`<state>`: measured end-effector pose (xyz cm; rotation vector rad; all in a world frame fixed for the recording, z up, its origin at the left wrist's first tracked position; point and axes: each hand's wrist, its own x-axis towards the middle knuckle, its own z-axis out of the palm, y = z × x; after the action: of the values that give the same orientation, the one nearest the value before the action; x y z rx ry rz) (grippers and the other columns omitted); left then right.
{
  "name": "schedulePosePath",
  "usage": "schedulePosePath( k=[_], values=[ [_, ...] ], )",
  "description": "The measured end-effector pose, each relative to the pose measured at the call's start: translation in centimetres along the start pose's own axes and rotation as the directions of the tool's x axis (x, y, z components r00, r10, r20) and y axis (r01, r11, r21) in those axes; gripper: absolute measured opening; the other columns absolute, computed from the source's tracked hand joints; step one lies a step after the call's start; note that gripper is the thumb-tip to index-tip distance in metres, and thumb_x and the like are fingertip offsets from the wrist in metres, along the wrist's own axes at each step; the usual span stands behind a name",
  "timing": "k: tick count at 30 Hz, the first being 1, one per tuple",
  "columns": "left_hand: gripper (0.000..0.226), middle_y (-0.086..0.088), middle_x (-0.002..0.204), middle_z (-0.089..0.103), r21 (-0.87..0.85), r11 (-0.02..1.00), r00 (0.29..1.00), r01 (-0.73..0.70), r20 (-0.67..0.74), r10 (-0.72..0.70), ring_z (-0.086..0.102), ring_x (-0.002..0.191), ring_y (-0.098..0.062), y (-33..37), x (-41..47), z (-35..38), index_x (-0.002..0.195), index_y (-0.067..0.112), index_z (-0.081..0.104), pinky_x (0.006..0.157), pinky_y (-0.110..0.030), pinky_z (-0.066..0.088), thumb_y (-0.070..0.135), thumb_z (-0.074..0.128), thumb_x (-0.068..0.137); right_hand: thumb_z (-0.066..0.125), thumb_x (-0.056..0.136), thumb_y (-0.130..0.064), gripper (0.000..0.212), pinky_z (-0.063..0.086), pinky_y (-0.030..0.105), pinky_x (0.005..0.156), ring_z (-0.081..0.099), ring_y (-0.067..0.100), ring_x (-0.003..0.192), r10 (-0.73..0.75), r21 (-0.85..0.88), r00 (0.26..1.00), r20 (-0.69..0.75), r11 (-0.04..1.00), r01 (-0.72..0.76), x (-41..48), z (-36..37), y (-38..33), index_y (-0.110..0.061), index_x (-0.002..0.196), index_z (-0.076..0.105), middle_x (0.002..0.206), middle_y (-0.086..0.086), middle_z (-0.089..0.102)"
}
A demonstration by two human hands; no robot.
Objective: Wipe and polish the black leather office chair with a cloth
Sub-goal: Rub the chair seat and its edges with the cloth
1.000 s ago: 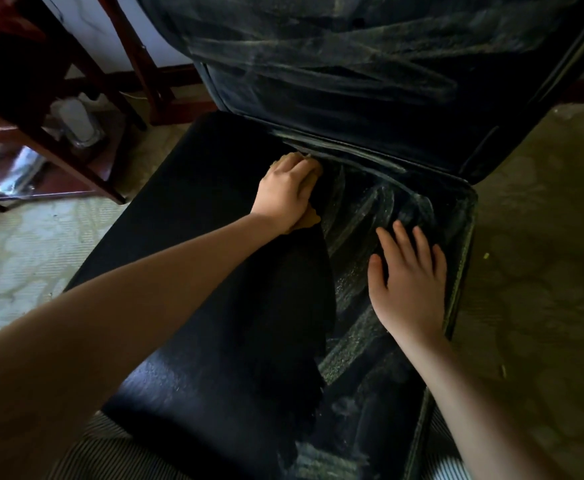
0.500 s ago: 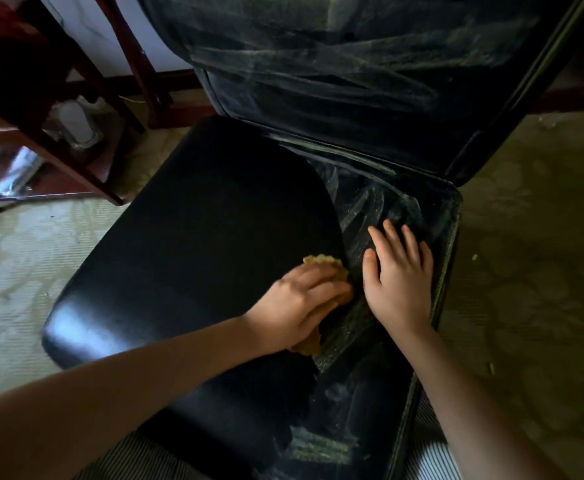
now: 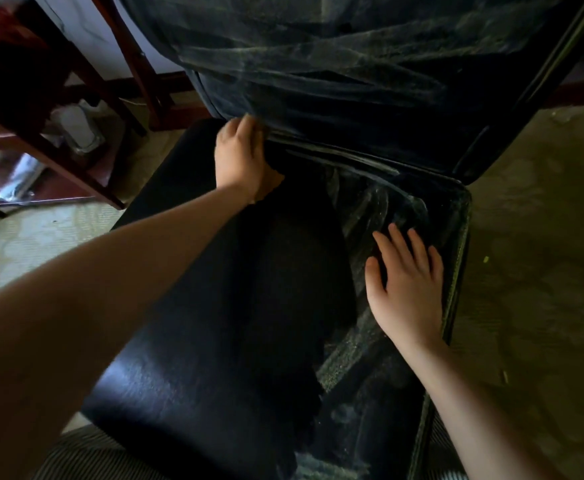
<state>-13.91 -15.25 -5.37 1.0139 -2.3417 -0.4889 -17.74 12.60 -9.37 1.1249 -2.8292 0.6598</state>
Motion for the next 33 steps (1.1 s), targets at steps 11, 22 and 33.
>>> schedulePosePath(
  k=[11, 22, 33],
  values=[
    [0.034, -0.013, 0.122, 0.055, 0.138, 0.984, 0.992, 0.116, 0.038, -0.122, 0.047, 0.115, -0.031, 0.7, 0.4, 3.0, 0.124, 0.01, 0.055, 0.091, -0.037, 0.037, 0.016, 0.044, 0.092, 0.029, 0.092, -0.036, 0.05, 0.02, 0.05, 0.11, 0.036, 0.029, 0.135, -0.014, 0.004, 0.999, -0.043, 1.0, 0.014, 0.5, 0.4, 0.1, -0.014, 0.13, 0.055, 0.14, 0.007, 0.049],
    [0.028, -0.009, 0.109, 0.065, -0.055, 0.939, 0.925, -0.34, 0.159, 0.345, 0.057, 0.107, -0.029, 7.0, -8.2, 4.3, 0.109, 0.01, 0.066, 0.091, -0.037, 0.045, 0.02, 0.047, 0.091, 0.032, 0.093, -0.033, 0.046, 0.021, 0.049, 0.108, 0.039, 0.029, 0.133, -0.02, 0.017, 0.997, -0.072, 1.0, 0.021, 0.6, 0.3, 0.1, -0.014, 0.127, 0.057, 0.138, 0.007, 0.051],
    [0.032, -0.014, 0.107, 0.064, -0.186, 0.933, 0.949, -0.307, 0.008, 0.314, 0.052, 0.103, -0.022, 4.2, -7.3, 1.3, 0.107, 0.006, 0.065, 0.093, -0.028, 0.037, 0.018, 0.041, 0.09, 0.029, 0.094, -0.033, 0.048, 0.021, 0.048, 0.11, 0.038, 0.026, 0.134, -0.005, 0.073, 0.997, -0.08, 0.997, 0.011, 0.5, 0.1, 0.0, -0.011, 0.127, 0.056, 0.137, 0.006, 0.052]
  ],
)
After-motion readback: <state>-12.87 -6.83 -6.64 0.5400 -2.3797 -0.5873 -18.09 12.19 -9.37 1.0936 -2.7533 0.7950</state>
